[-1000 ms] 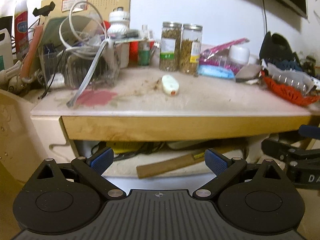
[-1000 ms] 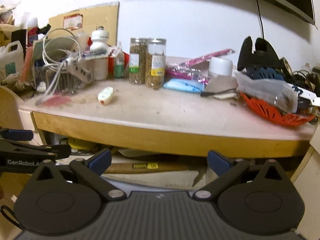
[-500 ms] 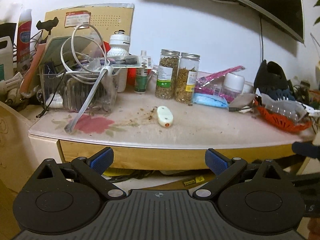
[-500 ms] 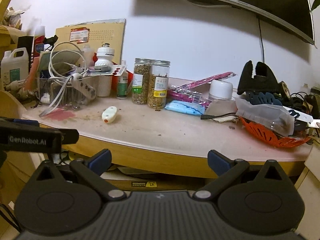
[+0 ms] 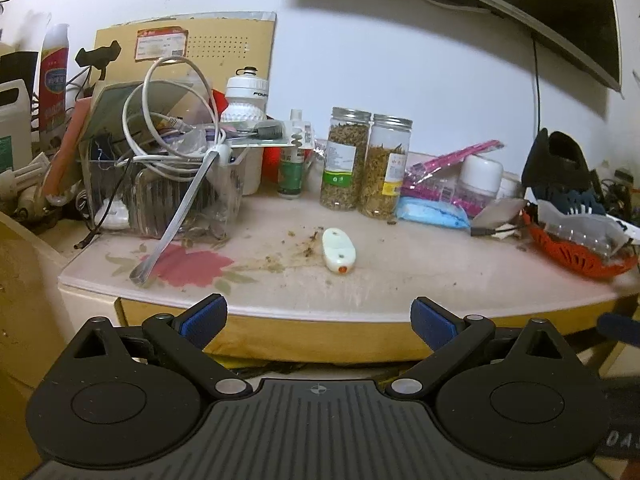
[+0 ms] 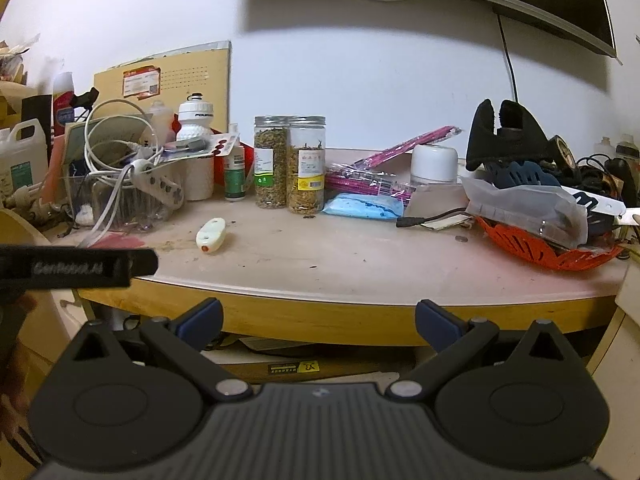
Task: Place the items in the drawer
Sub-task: 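Raise left tool toward the white oval object on the tabletop while right tool rises too, then grasp the white oval object with the left gripper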
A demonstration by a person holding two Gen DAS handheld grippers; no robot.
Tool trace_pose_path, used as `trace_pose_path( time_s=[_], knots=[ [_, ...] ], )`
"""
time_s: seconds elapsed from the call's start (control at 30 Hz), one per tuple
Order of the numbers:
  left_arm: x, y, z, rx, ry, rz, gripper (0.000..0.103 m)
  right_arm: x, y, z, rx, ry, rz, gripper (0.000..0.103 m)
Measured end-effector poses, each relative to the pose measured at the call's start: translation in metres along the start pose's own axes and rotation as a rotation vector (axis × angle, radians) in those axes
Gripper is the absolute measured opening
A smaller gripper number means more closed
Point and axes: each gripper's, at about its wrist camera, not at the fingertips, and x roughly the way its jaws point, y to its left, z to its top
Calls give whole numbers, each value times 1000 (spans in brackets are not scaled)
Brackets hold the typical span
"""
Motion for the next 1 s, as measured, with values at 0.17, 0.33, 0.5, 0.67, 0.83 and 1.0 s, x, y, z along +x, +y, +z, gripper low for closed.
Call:
trace_pose_path(
  time_s=[0.17, 0.33, 0.5, 0.67, 0.83, 1.0],
  knots=[
    [10, -6, 2, 57, -24, -1, 101, 3, 1, -1, -6, 18, 5, 103],
    [30, -4, 4, 29, -12, -23, 101, 6, 3, -4, -11, 38, 11, 103],
    [54, -4, 6, 24, -7, 0, 101, 8, 7, -4, -33, 48, 20, 103],
    [73, -9, 7, 66, -26, 7, 101, 13, 7, -5, -23, 76, 31, 103],
    [93, -12, 8, 74, -14, 16, 100, 15, 8, -6, -24, 86, 41, 103],
    [111, -15, 9, 84, -10, 26, 100, 15, 11, -7, -33, 88, 53, 103]
  ],
)
